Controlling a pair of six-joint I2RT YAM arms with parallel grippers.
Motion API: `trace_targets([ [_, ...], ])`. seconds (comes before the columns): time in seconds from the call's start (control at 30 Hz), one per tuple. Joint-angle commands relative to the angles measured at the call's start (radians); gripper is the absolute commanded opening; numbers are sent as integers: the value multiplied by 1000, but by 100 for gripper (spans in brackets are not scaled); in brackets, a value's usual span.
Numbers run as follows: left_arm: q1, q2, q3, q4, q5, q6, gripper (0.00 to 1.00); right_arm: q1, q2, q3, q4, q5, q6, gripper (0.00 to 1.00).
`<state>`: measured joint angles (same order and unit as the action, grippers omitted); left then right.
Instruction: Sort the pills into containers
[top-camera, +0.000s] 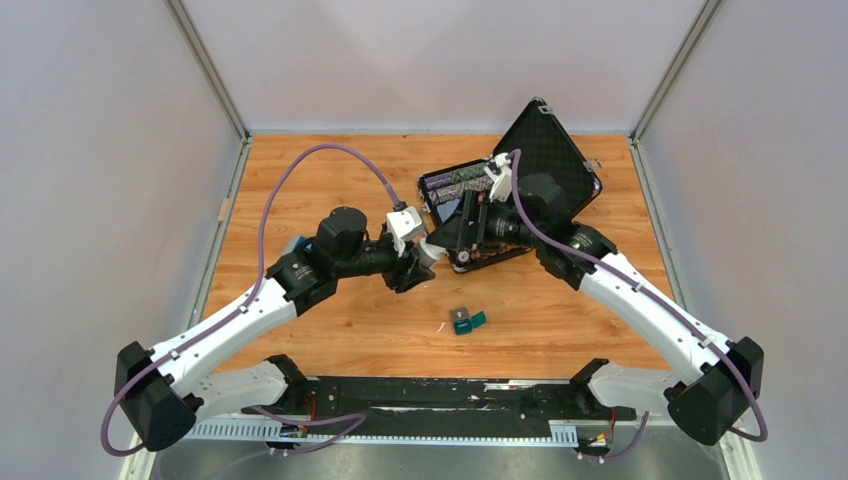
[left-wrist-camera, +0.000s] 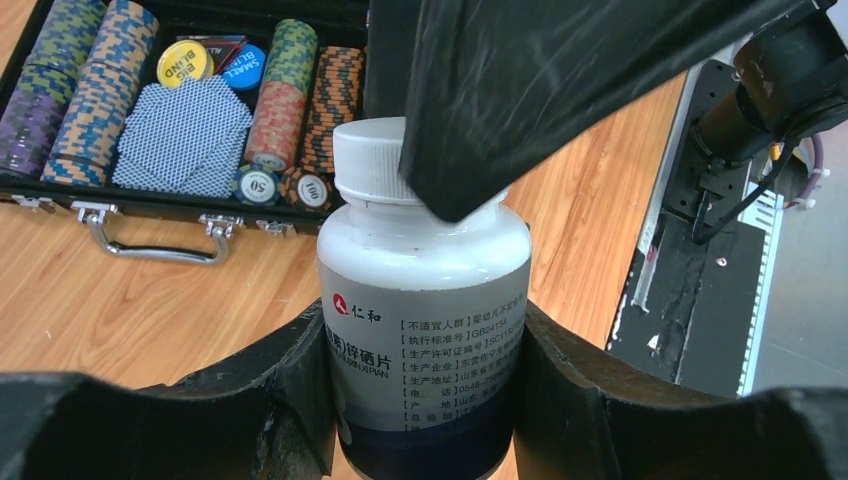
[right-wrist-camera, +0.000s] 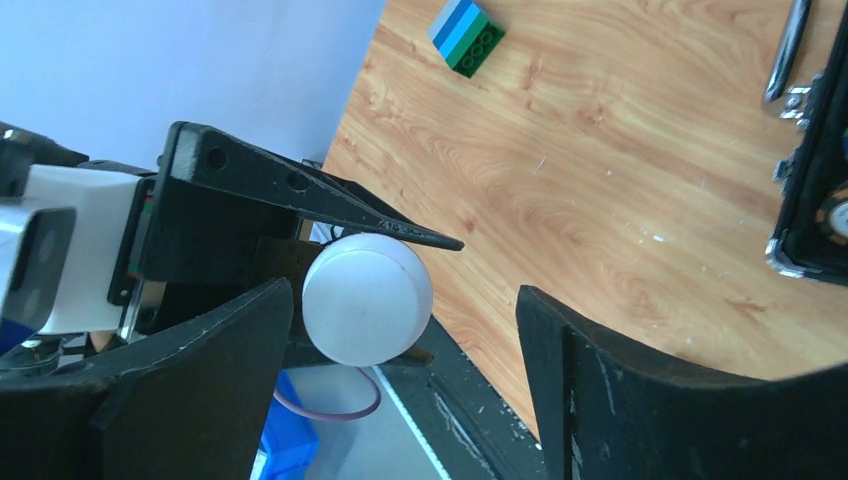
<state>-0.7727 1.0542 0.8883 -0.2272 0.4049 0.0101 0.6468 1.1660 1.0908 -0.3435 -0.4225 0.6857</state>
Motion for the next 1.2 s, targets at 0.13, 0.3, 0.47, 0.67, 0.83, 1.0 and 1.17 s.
trace_targets([
  [0.13,-5,-14,1,42,-1,14,0,16,39,59,23,-23,63,45],
  [0.3,-5,-16,2,51,16,-2,0,5,7,38,80,-137,-65,15],
  [0.47,-5,1,-1,104,116,-51,0,-43,-57,-38,182,-422,-352,9],
  [0.67,-5,-3,-5,123,180,-56,0,-120,-45,-62,157,-790,-569,11],
  [0.83,-5,-8,-15,136,142,-33,0,-121,-41,-27,130,-336,-327,97],
  [1.0,-5,22,-7,134,75,-19,0,-67,-69,-24,92,-16,-58,98],
  [1.17,-5,49,4,137,35,-27,0,18,-57,-13,70,148,133,80],
])
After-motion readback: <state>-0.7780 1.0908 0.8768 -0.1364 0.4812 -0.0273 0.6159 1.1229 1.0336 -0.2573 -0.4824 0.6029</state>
